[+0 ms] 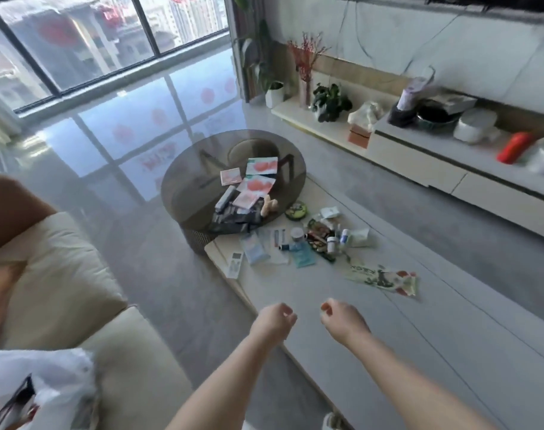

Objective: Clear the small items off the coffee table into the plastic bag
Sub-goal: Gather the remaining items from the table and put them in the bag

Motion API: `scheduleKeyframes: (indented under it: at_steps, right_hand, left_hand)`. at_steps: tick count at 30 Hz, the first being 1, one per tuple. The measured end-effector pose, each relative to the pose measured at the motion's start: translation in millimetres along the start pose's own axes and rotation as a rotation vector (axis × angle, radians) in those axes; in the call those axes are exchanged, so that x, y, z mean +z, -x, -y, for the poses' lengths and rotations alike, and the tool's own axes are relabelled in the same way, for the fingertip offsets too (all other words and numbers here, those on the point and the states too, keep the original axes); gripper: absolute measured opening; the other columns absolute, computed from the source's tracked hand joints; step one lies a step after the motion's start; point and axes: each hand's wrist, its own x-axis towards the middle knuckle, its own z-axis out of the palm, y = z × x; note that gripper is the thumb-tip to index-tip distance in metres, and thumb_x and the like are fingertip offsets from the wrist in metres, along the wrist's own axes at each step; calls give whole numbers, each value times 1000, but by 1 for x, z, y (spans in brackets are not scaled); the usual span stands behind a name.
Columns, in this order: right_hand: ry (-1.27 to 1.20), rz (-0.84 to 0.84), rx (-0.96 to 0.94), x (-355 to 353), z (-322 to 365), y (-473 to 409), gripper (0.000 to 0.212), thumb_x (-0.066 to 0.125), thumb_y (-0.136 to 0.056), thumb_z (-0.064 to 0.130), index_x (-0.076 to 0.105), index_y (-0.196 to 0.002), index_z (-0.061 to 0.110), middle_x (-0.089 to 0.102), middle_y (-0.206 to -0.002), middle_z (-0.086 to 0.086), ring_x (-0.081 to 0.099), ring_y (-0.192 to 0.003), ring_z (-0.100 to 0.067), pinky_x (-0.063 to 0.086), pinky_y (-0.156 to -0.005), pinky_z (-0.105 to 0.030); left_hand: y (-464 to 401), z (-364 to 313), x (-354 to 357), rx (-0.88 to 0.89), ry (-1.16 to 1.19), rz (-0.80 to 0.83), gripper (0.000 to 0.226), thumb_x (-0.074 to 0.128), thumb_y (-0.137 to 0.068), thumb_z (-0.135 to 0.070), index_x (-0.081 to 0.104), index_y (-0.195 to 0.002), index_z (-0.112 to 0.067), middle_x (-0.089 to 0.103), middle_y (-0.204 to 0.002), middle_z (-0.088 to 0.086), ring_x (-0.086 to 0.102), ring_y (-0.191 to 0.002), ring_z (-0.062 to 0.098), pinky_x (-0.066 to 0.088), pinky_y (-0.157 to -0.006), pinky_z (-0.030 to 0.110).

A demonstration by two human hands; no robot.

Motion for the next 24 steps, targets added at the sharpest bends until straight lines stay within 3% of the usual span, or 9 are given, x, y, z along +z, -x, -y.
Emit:
scheduleKeyframes:
  at_steps: [9,24]
  right_hand:
    - [-96,-74,123,-45,-102,-7,29,45,-94,24,58,-118,15,63,-118,-8,58,-108,-25,47,-88,-30]
    - [-203,-125,282,-61,-146,-109,29,46,-93,24,57,-119,18,63,-119,-4,57,-108,-23,48,-88,-29]
  left_hand:
    - [-13,-83,65,59,-32,62,31,50,-94,-31,63,-117,-15,66,-115,7,63,-104,24,51,-92,33]
    - [-136,-126,80,112,-192,194,31,48,-94,-31,62,-117,-18,64,-120,4,61,-106,22,51,-90,30]
